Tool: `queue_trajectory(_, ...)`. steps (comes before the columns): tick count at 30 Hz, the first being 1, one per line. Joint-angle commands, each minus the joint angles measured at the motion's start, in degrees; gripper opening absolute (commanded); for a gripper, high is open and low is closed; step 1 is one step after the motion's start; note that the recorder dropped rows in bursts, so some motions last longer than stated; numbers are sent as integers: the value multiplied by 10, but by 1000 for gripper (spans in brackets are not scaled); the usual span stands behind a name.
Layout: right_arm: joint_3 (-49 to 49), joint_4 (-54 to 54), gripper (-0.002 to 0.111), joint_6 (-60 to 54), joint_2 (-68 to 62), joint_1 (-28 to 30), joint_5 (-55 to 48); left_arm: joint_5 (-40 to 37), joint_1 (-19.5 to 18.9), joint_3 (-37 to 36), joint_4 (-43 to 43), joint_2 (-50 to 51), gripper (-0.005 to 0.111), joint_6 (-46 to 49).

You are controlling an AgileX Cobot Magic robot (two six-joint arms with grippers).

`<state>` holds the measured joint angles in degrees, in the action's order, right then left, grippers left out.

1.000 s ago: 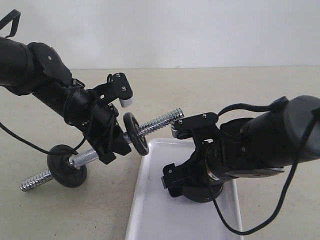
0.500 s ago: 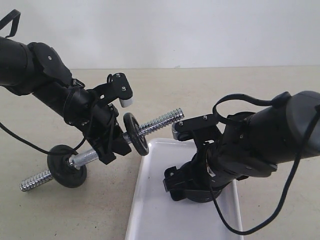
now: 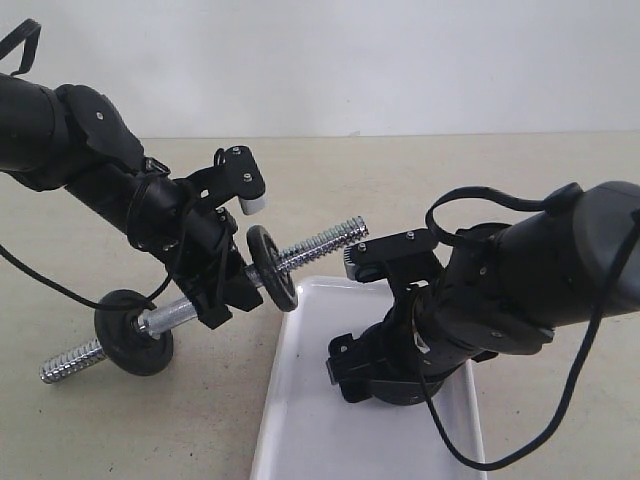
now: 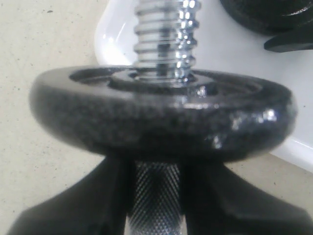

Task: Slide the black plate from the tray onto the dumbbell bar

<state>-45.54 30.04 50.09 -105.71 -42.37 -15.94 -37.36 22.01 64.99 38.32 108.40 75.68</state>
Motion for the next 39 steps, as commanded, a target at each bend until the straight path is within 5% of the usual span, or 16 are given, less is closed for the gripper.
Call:
queue_trajectory(1,20,-30,105,3,-27,1,-44,-5,3,10,39,-25,4,-2)
queue_trajectory(28,20,-40,100,2,-27,1,-66,-6,3,10,39,-25,4,-2)
queue_trajectory(31,20,-40,82,7,-27,1,-63,-7,3,10,39,-25,4,-2)
queue_trajectory(38,20,-40,4,5,-27,1,-61,-10,3,10,39,-25,4,-3)
queue_trajectory(39,20,-40,0,5,-27,1,-61,-10,3,10,39,-25,4,-3)
